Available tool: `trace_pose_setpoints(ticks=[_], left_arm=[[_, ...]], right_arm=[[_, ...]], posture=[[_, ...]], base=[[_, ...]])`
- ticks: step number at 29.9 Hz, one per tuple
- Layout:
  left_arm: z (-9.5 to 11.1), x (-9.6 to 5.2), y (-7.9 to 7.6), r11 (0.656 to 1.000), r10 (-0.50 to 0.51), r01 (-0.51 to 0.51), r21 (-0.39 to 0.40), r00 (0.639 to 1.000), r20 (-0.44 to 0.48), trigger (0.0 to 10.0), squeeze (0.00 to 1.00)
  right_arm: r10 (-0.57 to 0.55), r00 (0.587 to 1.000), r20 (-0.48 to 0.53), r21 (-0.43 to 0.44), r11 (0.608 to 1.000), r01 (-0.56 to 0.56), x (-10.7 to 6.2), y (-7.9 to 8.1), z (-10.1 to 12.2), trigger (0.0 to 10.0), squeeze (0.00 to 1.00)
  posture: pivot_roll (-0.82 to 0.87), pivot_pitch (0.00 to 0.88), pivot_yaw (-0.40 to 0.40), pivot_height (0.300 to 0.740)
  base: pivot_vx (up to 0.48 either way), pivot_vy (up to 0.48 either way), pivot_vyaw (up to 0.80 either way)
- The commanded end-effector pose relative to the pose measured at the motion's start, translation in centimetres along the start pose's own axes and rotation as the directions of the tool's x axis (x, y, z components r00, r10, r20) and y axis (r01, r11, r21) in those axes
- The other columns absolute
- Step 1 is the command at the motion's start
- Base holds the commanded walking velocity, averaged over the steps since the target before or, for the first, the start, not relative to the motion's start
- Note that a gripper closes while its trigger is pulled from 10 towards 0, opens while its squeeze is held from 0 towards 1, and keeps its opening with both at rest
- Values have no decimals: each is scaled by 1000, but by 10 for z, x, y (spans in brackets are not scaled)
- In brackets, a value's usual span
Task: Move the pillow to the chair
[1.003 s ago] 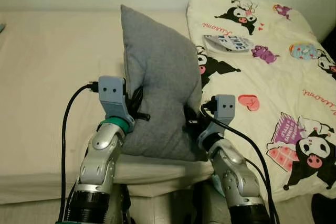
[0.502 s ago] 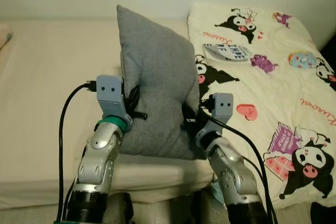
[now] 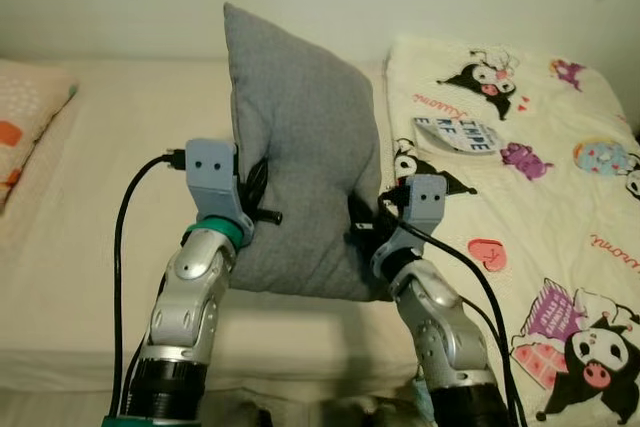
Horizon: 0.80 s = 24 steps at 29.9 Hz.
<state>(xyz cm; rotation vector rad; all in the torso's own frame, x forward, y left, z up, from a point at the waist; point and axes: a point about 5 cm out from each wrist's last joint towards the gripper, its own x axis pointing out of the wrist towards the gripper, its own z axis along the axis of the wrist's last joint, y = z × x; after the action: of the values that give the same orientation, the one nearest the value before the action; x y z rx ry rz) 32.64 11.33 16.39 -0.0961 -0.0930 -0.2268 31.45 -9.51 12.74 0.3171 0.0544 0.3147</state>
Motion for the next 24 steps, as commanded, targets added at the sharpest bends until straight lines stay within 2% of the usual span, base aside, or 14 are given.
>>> trace_pose_setpoints(ticks=[1, 7, 15, 21, 24], left_arm=[[1, 2, -7, 999, -30, 30, 24, 1000, 8, 10000, 0], [0, 6, -10, 999, -41, 41, 22, 999, 10, 10000, 0], [-4, 6, -14, 999, -50, 50, 11, 999, -7, 10000, 0], [-7, 13, -24, 997, -71, 71, -13, 997, -20, 10000, 0], [-6, 16, -28, 996, -90, 90, -21, 996, -11, 10000, 0]], right_arm=[[25, 1000, 5, -6, 1000, -25, -1, 6, -2, 10000, 0], [-2, 1000, -6, -18, 1000, 2, -1, -1, -4, 10000, 0], [-41, 999, -6, -17, 999, 41, -2, -4, -5, 10000, 0], [-104, 995, -9, -166, 981, 101, -3, -18, -1, 10000, 0], [-96, 995, -15, -188, 978, 92, -4, -18, 0, 10000, 0]], posture=[[59, 0, 90, 721], [46, 0, 85, 740], [35, 0, 93, 740], [12, 0, 93, 740], [10, 0, 90, 740]], base=[[0, 0, 0], [0, 0, 0], [0, 0, 0], [0, 0, 0], [0, 0, -350]])
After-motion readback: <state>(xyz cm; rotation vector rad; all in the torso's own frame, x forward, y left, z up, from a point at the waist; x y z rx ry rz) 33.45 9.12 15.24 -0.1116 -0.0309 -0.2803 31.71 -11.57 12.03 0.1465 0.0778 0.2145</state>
